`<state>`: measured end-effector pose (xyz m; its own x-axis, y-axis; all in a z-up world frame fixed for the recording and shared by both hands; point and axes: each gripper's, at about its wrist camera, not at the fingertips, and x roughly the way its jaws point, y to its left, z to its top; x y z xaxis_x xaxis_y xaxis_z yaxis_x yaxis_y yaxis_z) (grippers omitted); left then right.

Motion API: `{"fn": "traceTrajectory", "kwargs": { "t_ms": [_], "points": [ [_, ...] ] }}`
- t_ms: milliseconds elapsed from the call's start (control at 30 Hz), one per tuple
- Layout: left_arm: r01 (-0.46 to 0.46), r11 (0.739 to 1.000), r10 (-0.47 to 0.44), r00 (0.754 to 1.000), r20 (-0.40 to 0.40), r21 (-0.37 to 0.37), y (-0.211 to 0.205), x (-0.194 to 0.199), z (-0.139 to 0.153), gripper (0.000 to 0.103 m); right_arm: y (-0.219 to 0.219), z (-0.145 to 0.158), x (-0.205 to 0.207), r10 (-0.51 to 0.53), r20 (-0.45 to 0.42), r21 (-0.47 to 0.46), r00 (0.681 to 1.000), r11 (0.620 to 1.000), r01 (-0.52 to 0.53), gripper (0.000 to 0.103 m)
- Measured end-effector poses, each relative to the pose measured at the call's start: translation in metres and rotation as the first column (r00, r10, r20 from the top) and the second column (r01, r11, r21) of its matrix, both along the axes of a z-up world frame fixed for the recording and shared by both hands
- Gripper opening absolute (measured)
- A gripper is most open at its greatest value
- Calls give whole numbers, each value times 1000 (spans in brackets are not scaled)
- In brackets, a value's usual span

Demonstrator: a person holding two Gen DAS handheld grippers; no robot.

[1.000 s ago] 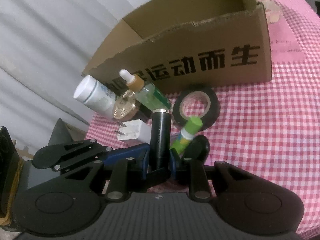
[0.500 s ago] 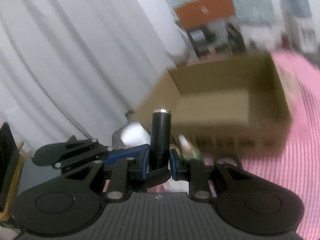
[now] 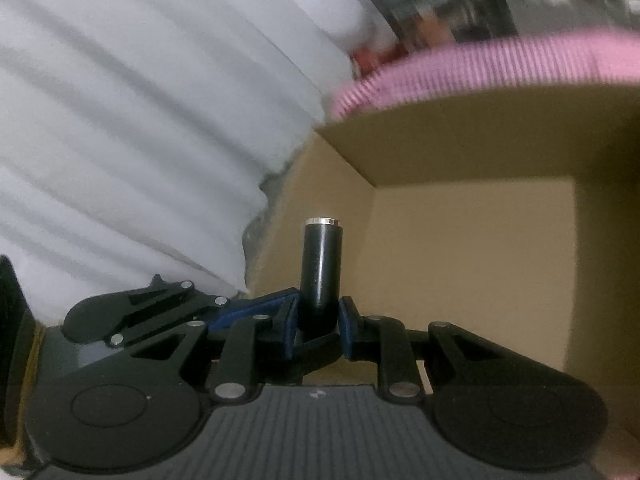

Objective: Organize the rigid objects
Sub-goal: 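Carry the black cylinder into the cardboard box and open the right tool, then return to the pink cup and grasp the black oval case with the right tool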

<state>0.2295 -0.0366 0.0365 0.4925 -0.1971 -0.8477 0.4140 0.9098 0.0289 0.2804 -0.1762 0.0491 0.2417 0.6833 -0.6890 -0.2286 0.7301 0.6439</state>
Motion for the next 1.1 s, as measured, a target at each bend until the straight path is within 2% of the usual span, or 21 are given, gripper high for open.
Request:
{"fn": "traceTrajectory", "kwargs": {
  "t_ms": [100,233,367,433,533,667,800,867,1000,1033,1100],
  "points": [
    [-1,998,2,1000,-25,55,2,3,-12,34,10,-21,20,-1,-69,-23,998,1000,0,24],
    [-1,991,5,1000,-28,134,0,5,-20,35,23,-38,35,5,-119,-49,993,999,-11,23],
    [-18,989,23,999,-30,145,4,6,-18,37,29,-44,28,13,-180,-40,984,999,-21,26],
    [-26,990,29,999,-18,137,5,2,-13,39,27,-44,27,11,-182,-26,983,1000,-15,26],
    [-33,992,31,999,13,119,8,-7,-2,44,17,-34,20,1,-154,-1,988,1000,-1,26],
    [-32,998,29,998,61,45,13,-29,23,50,-12,-10,-6,-26,-91,57,995,998,31,26],
    [-19,1000,20,989,144,-6,13,-66,48,52,-49,22,-54,-63,10,103,998,993,62,26],
    [6,998,4,986,166,-59,12,-86,57,53,-70,33,-80,-89,47,128,995,988,83,26],
    [71,990,-46,979,196,-125,2,-124,58,56,-103,43,-135,-148,105,141,983,981,133,27],
    [87,987,-59,978,199,-134,-2,-133,55,56,-107,44,-148,-156,117,137,981,981,140,28],
    [117,982,-87,977,196,-150,-10,-147,44,56,-115,40,-175,-180,140,130,974,978,162,42]
  ]
}}
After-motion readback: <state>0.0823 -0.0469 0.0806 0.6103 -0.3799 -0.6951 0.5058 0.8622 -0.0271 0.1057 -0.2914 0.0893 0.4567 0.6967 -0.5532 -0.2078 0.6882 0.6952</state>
